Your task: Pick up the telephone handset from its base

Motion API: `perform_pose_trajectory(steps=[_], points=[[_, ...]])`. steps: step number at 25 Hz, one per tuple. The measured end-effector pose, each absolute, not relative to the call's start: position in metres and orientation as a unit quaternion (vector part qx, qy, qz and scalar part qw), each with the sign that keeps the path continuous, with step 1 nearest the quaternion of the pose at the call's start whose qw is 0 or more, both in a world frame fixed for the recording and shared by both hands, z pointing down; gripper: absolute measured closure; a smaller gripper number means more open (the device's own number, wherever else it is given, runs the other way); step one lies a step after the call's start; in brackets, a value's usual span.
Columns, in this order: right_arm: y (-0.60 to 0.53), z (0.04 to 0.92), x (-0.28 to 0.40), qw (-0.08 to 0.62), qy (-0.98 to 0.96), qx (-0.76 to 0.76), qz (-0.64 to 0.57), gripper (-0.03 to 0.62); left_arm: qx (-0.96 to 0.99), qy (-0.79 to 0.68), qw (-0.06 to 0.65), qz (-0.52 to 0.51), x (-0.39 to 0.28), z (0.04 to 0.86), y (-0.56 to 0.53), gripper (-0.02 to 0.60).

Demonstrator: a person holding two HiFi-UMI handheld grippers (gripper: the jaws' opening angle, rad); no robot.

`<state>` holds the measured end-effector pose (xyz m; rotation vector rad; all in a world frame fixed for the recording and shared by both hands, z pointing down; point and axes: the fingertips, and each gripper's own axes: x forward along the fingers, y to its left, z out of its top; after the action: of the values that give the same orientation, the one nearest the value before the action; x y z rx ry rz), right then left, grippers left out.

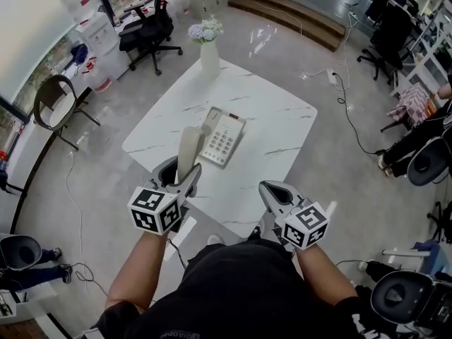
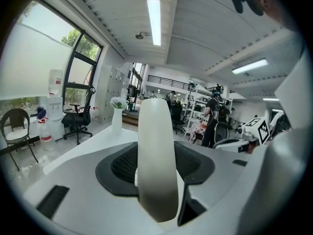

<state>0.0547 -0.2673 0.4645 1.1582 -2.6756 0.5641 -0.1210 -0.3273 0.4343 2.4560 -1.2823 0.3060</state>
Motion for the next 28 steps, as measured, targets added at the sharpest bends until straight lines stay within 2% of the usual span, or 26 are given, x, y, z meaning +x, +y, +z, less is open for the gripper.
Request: perform_pose_trajectory(steps=[12, 28], points=[[-0.271, 0.445, 0.049, 0.075, -0.905, 0.383, 0.168, 0.594, 0.864, -0.459, 0.195, 0.077, -0.132, 0.435, -0.288, 0.367], [-0.279, 0.449, 0.058, 0.073, -0.898, 0.400, 0.168, 0.592, 0.876, -0.444, 0.179, 0.064, -0.119, 0.419, -0.282, 0.367]])
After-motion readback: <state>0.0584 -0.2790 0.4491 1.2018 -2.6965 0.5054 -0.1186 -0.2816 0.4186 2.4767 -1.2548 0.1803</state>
